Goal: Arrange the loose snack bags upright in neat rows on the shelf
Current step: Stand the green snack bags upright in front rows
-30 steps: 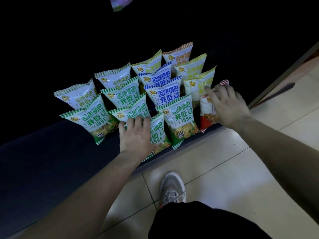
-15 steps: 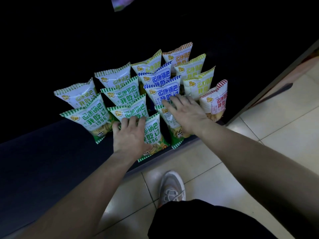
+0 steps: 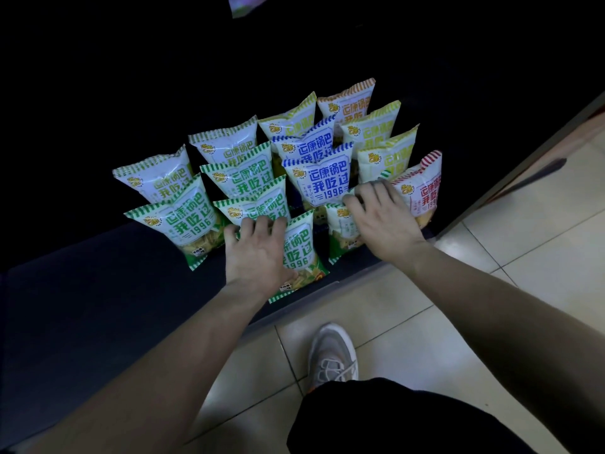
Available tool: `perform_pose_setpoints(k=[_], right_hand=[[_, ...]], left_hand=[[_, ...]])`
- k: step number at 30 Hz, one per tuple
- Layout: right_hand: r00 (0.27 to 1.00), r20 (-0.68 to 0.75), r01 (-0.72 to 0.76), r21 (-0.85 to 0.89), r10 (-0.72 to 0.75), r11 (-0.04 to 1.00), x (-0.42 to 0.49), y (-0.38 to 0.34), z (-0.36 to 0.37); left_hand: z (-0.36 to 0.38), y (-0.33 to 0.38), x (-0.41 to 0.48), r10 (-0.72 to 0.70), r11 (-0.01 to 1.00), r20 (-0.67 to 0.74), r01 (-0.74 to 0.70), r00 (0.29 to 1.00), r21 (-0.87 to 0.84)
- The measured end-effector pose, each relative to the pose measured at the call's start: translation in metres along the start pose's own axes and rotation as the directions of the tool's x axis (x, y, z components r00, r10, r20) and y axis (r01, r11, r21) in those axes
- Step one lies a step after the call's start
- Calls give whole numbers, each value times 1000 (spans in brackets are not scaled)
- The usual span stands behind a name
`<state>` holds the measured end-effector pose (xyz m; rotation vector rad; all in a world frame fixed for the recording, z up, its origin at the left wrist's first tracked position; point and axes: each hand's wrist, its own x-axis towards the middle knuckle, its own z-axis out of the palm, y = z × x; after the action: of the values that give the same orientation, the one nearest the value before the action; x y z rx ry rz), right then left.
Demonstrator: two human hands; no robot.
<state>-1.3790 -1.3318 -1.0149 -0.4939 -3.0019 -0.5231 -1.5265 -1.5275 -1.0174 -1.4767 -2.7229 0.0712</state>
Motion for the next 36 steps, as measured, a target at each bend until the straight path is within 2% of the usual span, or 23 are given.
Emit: perform_pose_setpoints(k=[2, 7, 13, 20, 27, 36], right_hand=[[1000, -7, 10, 8, -10, 1000, 1, 1, 0], [997, 80, 18, 34, -20, 999, 6, -1, -3], [987, 148, 58, 57, -66, 997, 18, -1, -6], [968, 246, 19, 157, -58, 987, 34, 2, -7], [979, 199, 0, 187, -38, 982, 26, 6, 1], [977, 210, -78, 253, 24, 964, 17, -2, -27]], left_hand=[[2, 4, 1, -8, 1000, -14, 8, 1000, -3], [4, 13, 8, -24, 1000, -16, 24, 1000, 4], [6, 8, -2, -3, 999, -95, 6, 995, 34], [2, 11, 3, 3, 998, -38, 0, 999, 65], [4, 12, 5, -12, 999, -32, 13, 999, 42], [-10, 14, -1, 57, 997, 63, -61, 996, 56]])
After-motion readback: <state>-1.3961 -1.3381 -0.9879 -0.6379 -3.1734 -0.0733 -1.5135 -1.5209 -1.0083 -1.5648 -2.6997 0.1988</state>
